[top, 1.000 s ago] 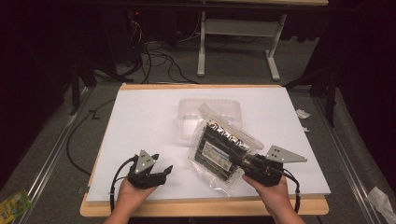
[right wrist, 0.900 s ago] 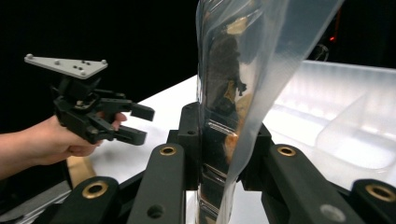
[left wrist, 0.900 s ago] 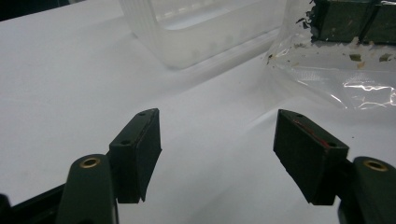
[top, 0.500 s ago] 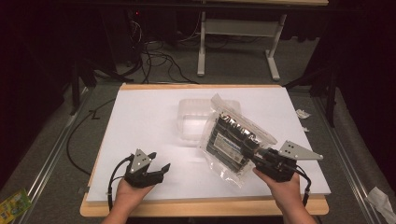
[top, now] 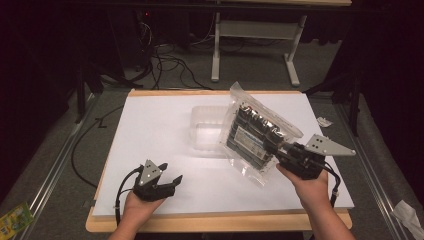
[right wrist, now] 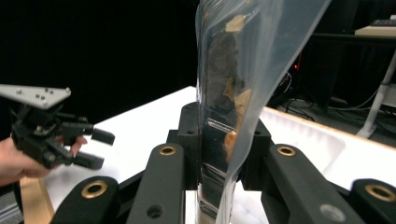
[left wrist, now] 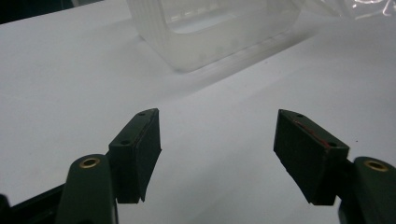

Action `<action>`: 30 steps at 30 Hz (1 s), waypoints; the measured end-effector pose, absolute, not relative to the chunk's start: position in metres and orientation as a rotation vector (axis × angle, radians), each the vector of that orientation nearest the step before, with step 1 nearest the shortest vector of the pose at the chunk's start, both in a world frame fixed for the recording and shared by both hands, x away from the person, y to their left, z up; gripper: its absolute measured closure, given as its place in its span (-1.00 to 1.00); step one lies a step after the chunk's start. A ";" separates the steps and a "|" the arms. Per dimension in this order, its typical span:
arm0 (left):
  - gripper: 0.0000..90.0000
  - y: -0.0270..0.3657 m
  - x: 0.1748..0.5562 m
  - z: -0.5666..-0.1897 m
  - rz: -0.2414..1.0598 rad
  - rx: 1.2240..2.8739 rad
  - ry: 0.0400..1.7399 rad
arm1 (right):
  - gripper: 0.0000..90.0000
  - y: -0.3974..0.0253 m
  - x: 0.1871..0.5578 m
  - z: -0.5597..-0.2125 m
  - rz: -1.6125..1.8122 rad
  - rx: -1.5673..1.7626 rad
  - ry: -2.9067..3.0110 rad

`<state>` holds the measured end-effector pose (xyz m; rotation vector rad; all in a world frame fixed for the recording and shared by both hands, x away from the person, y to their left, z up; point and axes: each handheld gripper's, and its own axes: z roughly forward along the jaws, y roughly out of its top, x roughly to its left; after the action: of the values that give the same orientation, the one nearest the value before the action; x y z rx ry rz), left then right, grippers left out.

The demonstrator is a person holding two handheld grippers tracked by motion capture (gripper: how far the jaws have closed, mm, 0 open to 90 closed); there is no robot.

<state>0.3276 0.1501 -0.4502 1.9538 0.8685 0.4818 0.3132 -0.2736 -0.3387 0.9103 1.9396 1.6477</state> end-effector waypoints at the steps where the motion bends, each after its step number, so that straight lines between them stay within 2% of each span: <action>1: -0.28 0.150 0.328 -0.450 0.480 1.954 0.868 | 0.69 -0.274 0.316 -0.336 1.656 0.911 1.934; 14: -0.28 0.149 0.327 -0.450 0.476 1.964 0.853 | 0.69 -0.266 0.357 -0.322 1.601 0.915 1.923; 30: -0.28 0.149 0.327 -0.450 0.474 1.965 0.848 | 0.69 -0.236 0.406 -0.318 1.581 0.882 1.926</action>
<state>0.3272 0.1490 -0.4495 1.9647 0.8476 0.4743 0.4061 -0.2359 -0.3182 0.8822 1.9259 1.5814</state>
